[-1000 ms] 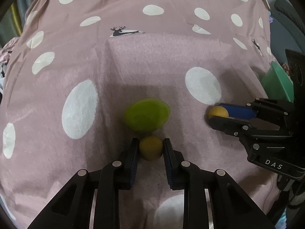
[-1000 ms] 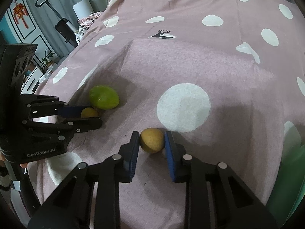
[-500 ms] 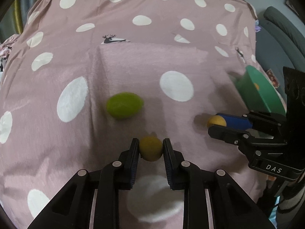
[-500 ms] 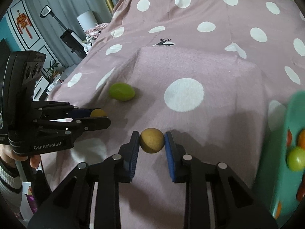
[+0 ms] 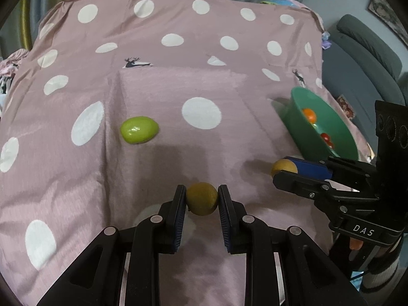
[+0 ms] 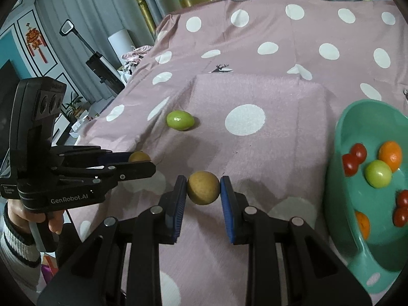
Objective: Organize fruits
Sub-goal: 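Carry both yellow fruits into the green bowl and open both tools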
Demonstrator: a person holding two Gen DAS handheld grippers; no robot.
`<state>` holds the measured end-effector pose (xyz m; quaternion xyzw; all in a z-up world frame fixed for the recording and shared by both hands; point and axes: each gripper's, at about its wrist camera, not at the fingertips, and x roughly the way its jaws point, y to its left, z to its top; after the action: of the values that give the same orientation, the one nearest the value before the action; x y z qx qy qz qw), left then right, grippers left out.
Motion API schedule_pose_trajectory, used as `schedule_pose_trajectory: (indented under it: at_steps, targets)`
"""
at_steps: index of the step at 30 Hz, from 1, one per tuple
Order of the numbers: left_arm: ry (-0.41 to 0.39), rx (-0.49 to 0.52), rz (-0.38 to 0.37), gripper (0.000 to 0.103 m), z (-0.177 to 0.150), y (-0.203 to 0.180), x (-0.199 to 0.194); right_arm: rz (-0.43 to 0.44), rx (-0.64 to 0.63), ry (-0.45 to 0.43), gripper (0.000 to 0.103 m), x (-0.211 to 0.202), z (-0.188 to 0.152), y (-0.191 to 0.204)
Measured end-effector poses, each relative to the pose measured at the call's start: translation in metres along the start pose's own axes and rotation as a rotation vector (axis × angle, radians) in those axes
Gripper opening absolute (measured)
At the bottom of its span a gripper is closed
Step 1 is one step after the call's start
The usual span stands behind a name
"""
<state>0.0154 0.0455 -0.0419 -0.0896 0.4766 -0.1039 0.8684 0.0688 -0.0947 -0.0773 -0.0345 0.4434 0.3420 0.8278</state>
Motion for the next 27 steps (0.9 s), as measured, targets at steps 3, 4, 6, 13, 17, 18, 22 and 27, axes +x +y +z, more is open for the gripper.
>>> schedule_pose_trajectory:
  at_steps: [3, 4, 6, 13, 17, 18, 22, 27]
  targets:
    - [-0.008, 0.011, -0.004, 0.025, -0.001, -0.007, -0.005, 0.001, -0.002, -0.015, 0.027, -0.008, -0.001, 0.001]
    - [-0.01, 0.014, -0.004, 0.025, -0.002, -0.008, -0.006, 0.001, -0.001, -0.019, 0.027, -0.01, -0.001, 0.002]
    - [-0.015, 0.024, -0.003, 0.025, -0.003, -0.012, -0.01, 0.0, -0.003, -0.029, 0.027, -0.015, -0.002, 0.003]
    - [-0.042, 0.054, 0.002, 0.025, 0.001, -0.024, -0.02, 0.002, -0.008, -0.073, 0.027, -0.031, -0.002, 0.007]
    - [-0.054, 0.075, 0.002, 0.025, 0.007, -0.033, -0.023, 0.0, -0.009, -0.095, 0.027, -0.039, -0.002, 0.006]
    - [-0.056, 0.082, 0.001, 0.025, 0.008, -0.035, -0.023, -0.001, -0.008, -0.099, 0.027, -0.041, -0.002, 0.006]
    - [-0.066, 0.109, -0.001, 0.025, 0.015, -0.044, -0.025, -0.007, -0.003, -0.119, 0.027, -0.049, -0.003, 0.002]
    - [-0.075, 0.147, -0.011, 0.025, 0.025, -0.06, -0.024, -0.017, 0.018, -0.147, 0.027, -0.058, -0.004, -0.005]
